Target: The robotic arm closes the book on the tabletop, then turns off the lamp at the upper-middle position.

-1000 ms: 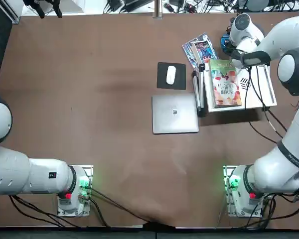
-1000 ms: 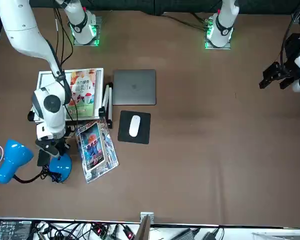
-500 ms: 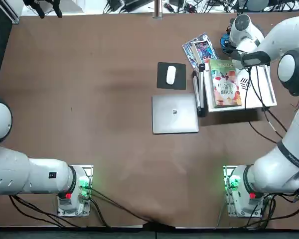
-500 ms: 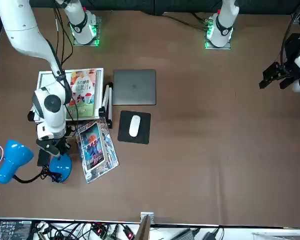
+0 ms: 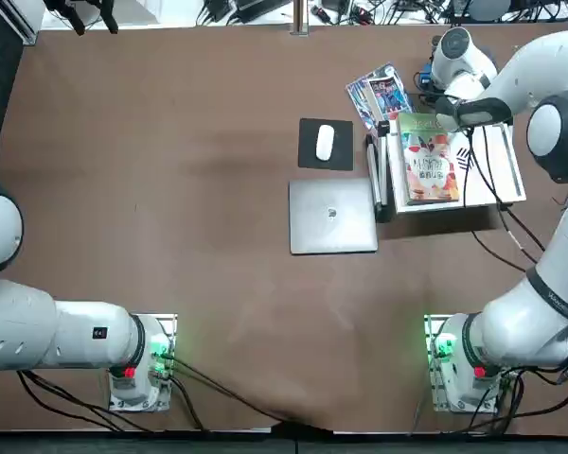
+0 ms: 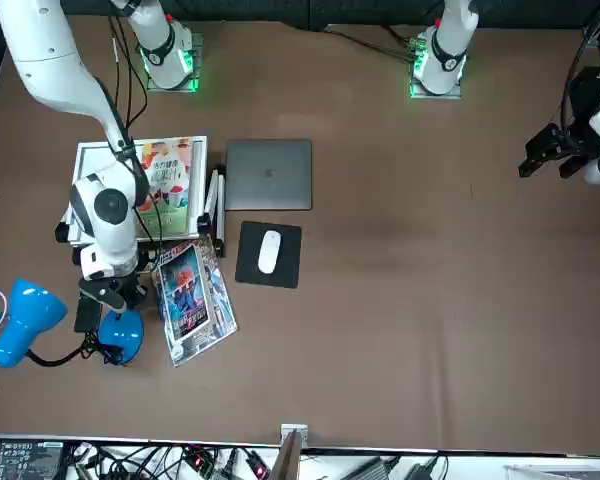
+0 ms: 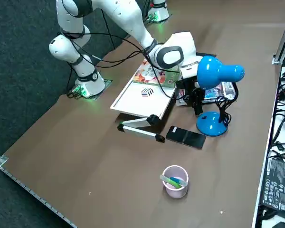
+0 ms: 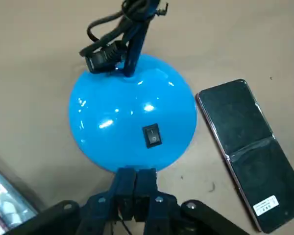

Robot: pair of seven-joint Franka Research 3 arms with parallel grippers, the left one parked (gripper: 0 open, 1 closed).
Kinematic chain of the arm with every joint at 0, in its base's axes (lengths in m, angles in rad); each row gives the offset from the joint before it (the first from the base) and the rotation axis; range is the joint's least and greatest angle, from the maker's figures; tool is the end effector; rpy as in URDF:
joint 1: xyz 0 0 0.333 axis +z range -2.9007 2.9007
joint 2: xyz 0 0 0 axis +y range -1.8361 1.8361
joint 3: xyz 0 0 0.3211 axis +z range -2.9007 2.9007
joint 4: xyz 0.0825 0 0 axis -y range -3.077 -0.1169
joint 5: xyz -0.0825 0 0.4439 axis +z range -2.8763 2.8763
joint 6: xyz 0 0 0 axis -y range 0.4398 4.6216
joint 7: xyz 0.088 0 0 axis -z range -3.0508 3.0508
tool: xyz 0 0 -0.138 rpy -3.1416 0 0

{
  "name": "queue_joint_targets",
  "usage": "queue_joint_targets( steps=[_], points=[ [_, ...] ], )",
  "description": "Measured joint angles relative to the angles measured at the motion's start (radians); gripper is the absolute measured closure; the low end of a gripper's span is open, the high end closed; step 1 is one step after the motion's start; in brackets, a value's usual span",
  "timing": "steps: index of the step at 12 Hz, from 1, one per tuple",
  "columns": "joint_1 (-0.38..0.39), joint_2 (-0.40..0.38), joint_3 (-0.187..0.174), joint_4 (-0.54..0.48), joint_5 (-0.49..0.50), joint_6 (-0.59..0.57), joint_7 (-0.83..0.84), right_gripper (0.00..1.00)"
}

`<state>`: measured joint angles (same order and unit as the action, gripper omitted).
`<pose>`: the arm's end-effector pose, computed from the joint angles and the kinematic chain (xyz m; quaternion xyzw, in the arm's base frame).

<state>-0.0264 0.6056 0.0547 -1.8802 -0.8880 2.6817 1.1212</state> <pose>0.6944 0.0330 0.1273 0.9586 -0.1634 0.1946 0.1289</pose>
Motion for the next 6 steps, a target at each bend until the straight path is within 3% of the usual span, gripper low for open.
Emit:
queue_joint_targets(
  steps=[6],
  points=[
    [-0.001,-0.020,0.007,0.005,0.000,-0.007,-0.002,0.99]
  ],
)
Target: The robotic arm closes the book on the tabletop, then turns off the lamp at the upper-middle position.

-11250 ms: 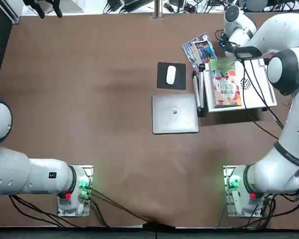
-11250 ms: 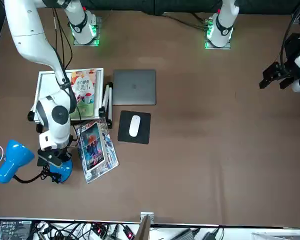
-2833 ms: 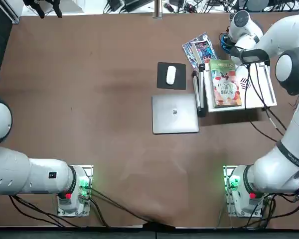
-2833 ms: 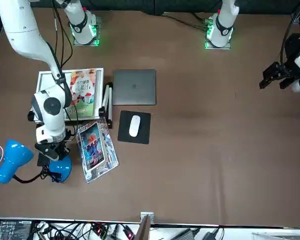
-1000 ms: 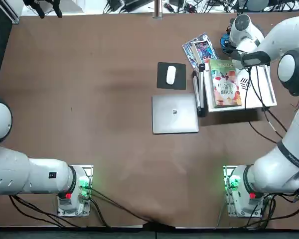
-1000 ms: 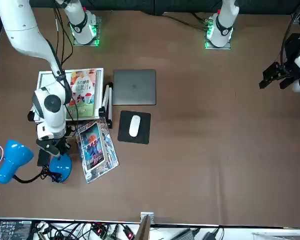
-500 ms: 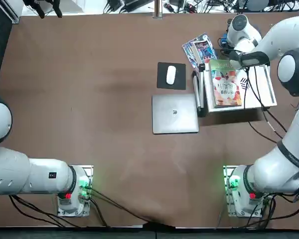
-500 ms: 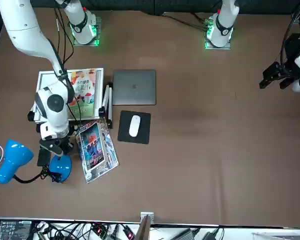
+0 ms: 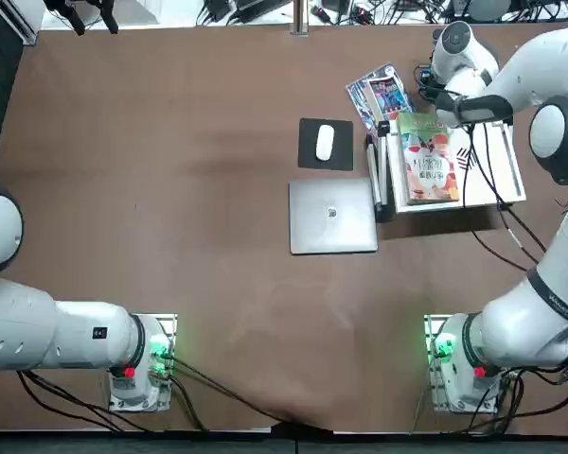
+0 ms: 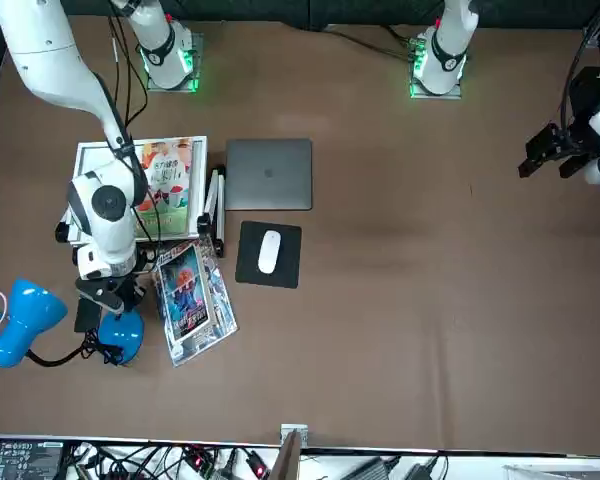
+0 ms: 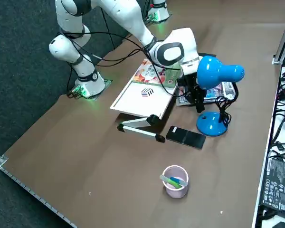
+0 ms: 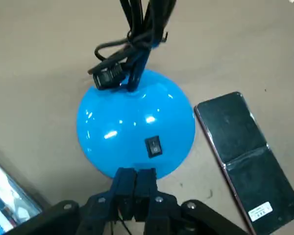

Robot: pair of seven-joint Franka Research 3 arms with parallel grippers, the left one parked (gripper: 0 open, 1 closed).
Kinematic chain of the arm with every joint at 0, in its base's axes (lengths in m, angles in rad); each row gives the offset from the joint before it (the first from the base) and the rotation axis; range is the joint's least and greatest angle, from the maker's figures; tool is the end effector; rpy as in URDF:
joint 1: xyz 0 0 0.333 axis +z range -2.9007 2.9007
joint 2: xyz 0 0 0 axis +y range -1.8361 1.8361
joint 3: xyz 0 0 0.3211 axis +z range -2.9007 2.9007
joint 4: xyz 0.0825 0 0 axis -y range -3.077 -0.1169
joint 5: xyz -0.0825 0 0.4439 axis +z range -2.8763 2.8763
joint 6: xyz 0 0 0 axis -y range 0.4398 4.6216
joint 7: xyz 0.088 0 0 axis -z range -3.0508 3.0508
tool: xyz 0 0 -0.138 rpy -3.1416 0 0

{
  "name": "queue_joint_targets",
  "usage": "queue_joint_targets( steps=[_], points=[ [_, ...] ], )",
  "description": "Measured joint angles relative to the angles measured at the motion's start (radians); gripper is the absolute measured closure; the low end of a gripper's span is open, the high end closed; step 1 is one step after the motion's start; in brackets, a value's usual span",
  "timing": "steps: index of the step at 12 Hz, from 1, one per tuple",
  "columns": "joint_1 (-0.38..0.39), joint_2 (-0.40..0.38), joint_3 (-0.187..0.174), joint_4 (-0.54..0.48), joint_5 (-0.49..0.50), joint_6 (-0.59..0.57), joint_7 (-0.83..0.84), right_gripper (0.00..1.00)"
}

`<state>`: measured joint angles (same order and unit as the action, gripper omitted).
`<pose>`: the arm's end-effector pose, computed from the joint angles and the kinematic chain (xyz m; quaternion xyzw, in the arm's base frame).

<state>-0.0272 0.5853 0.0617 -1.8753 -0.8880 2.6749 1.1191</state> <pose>0.6998 0.0363 0.1433 0.9567 -0.1628 0.2047 0.1276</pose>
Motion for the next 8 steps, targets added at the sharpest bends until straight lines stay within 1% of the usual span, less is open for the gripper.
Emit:
queue_joint_targets(
  steps=[8],
  points=[
    [-0.022,-0.002,0.000,0.037,0.000,-0.001,-0.070,0.99]
  ],
)
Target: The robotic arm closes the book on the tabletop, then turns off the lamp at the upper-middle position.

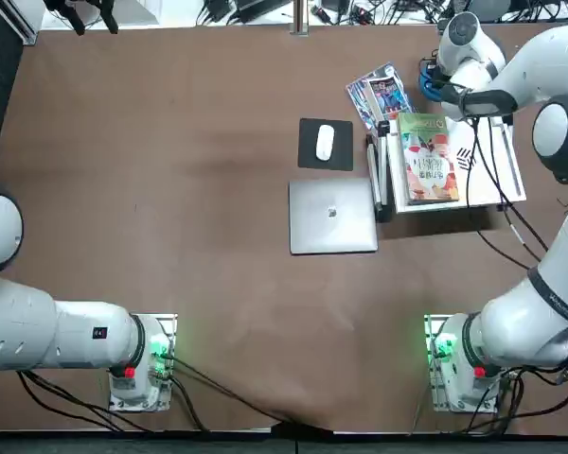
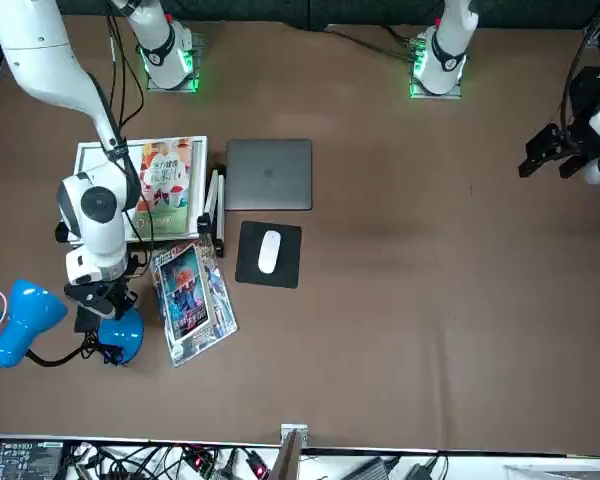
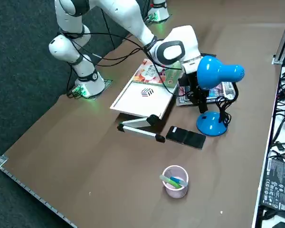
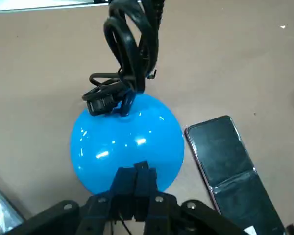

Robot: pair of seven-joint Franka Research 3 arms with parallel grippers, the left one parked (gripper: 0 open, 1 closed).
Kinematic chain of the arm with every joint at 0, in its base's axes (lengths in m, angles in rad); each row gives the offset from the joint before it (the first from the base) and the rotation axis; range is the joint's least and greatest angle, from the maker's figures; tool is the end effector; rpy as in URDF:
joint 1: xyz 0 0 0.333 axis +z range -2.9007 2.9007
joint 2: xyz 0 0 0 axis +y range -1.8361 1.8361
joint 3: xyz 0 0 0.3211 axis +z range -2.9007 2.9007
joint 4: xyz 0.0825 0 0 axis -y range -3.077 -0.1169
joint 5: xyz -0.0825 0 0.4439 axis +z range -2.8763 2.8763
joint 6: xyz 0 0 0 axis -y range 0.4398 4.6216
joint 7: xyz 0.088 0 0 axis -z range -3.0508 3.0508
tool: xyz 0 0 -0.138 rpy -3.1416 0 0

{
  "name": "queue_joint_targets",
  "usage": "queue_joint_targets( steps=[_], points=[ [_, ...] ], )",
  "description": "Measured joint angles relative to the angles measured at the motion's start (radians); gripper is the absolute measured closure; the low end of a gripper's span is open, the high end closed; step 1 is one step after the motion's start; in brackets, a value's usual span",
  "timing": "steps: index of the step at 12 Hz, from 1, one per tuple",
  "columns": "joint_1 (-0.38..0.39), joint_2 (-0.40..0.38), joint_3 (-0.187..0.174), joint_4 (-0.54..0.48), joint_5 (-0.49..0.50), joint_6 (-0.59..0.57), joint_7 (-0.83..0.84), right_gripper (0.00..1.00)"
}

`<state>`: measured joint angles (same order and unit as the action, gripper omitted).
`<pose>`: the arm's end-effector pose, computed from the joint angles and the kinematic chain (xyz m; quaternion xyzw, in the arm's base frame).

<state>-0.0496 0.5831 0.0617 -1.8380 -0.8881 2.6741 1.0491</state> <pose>0.7158 0.0199 0.1621 0.9561 -0.1433 0.2172 0.1346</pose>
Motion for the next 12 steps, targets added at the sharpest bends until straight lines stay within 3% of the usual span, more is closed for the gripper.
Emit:
queue_joint_targets(
  steps=[12],
  points=[
    [-0.013,0.038,0.002,0.006,0.000,0.069,-0.011,0.99]
  ],
)
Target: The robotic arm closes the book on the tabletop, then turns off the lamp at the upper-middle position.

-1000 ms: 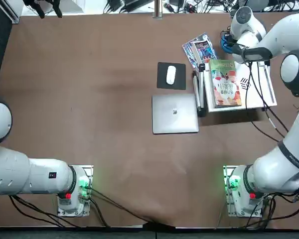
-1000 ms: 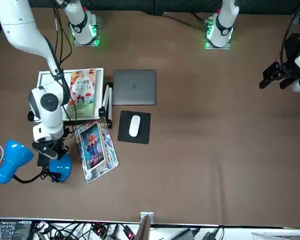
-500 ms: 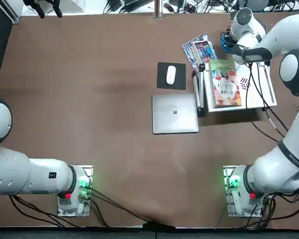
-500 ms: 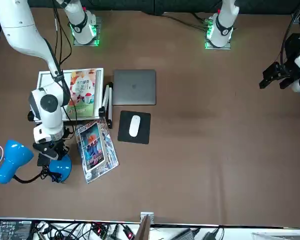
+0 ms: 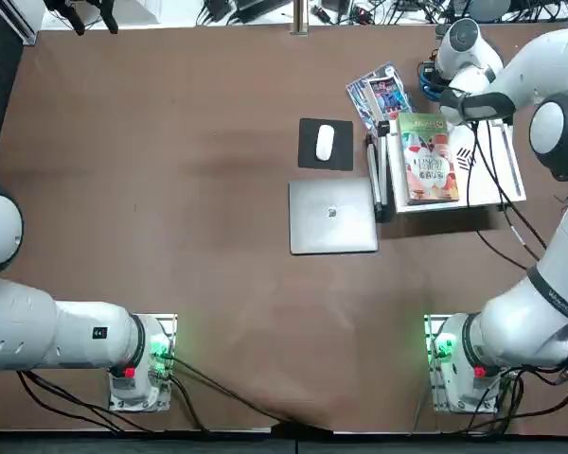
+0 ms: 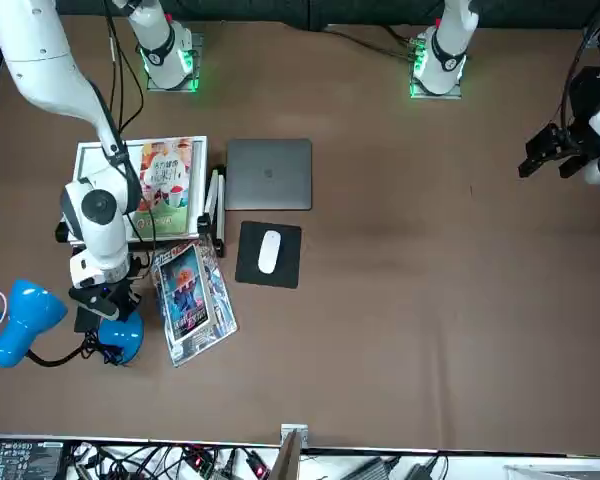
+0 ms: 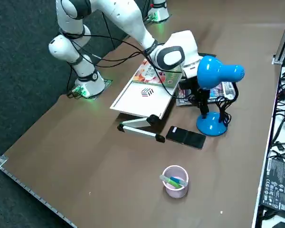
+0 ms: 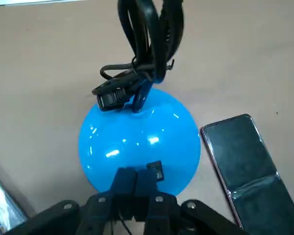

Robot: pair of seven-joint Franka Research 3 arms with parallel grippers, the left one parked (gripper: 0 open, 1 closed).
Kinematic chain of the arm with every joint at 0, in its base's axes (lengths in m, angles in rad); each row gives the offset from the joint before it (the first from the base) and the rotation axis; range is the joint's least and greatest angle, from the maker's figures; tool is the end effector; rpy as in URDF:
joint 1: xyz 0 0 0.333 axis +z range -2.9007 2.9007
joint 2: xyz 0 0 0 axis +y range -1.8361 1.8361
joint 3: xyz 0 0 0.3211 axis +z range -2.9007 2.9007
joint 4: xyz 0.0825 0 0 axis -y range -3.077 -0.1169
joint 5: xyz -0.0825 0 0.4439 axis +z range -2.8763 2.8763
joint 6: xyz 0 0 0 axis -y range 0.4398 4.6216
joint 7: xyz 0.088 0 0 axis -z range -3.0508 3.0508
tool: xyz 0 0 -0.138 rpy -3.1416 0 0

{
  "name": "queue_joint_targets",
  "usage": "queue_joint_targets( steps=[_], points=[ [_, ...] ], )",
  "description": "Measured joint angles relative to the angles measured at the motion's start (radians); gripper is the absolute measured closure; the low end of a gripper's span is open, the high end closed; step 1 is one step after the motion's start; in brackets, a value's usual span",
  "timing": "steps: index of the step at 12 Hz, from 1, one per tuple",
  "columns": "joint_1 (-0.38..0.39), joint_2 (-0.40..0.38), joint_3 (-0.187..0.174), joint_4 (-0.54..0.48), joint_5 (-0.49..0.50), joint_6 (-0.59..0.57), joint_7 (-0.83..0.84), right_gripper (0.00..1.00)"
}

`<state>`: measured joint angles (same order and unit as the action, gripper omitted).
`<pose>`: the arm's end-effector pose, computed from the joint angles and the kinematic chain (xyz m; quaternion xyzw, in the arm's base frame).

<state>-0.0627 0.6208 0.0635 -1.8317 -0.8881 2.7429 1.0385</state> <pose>0.7162 0.0205 0.1442 0.9595 -0.1337 0.2213 0.1116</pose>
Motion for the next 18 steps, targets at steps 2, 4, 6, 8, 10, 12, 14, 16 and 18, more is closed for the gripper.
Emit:
queue_joint_targets(
  steps=[2,4,6,8,10,12,14,16,18],
  points=[
    [-0.001,0.000,0.000,0.000,0.000,0.002,-0.002,0.99],
    [-0.003,0.001,0.000,0.000,-0.001,0.003,-0.004,0.99],
    [-0.008,0.005,0.000,0.007,-0.001,0.005,-0.009,0.99],
    [-0.013,0.012,0.000,0.017,-0.001,0.007,-0.021,0.99],
    [-0.019,0.022,0.000,0.023,-0.001,0.024,-0.029,0.99],
    [-0.023,0.026,0.000,0.026,-0.001,0.036,-0.033,0.99],
    [-0.023,0.026,0.000,0.026,-0.001,0.038,-0.033,0.99],
    [-0.023,0.026,0.000,0.026,-0.001,0.038,-0.033,0.99],
    [-0.023,0.026,0.000,0.026,-0.001,0.038,-0.033,0.99]
  ],
)
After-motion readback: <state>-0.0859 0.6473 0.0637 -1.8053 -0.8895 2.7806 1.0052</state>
